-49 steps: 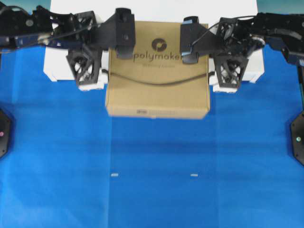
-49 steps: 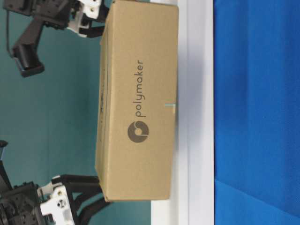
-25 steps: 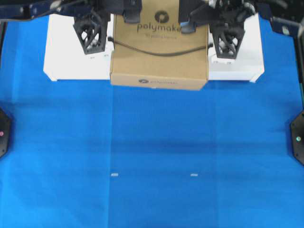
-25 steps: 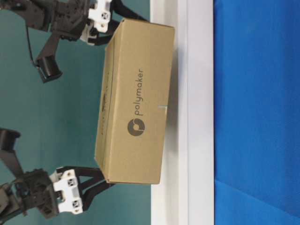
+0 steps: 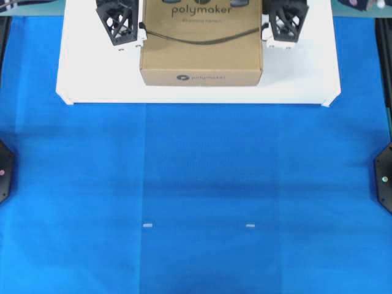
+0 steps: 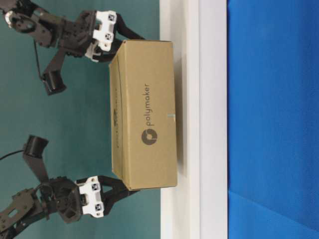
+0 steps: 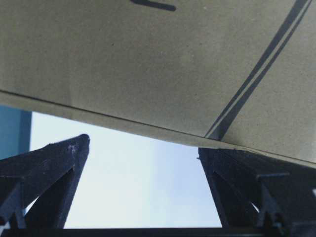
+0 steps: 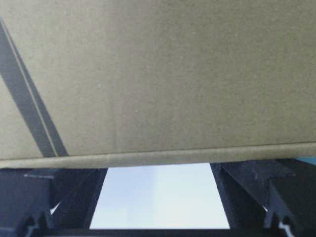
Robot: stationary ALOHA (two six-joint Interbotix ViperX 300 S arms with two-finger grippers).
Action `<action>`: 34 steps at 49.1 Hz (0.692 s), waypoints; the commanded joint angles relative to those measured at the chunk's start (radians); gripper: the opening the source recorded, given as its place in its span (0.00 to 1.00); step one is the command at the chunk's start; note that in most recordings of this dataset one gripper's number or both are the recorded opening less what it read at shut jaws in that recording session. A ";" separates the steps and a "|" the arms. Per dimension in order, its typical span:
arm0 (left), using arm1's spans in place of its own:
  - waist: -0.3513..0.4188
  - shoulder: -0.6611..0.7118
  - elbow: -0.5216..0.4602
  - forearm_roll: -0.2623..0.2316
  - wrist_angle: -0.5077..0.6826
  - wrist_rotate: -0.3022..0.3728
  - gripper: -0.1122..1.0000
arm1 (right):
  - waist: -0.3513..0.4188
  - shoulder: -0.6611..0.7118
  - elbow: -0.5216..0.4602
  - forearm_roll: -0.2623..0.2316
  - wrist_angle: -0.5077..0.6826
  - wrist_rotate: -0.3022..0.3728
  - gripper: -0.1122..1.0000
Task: Place the cardboard box on the stand after clamping it between your arms.
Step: 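Lower the box onto the stand and spread both grippers apart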
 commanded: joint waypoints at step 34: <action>-0.044 0.028 -0.081 -0.023 -0.100 -0.032 0.89 | 0.061 0.026 -0.021 0.097 -0.075 0.006 0.99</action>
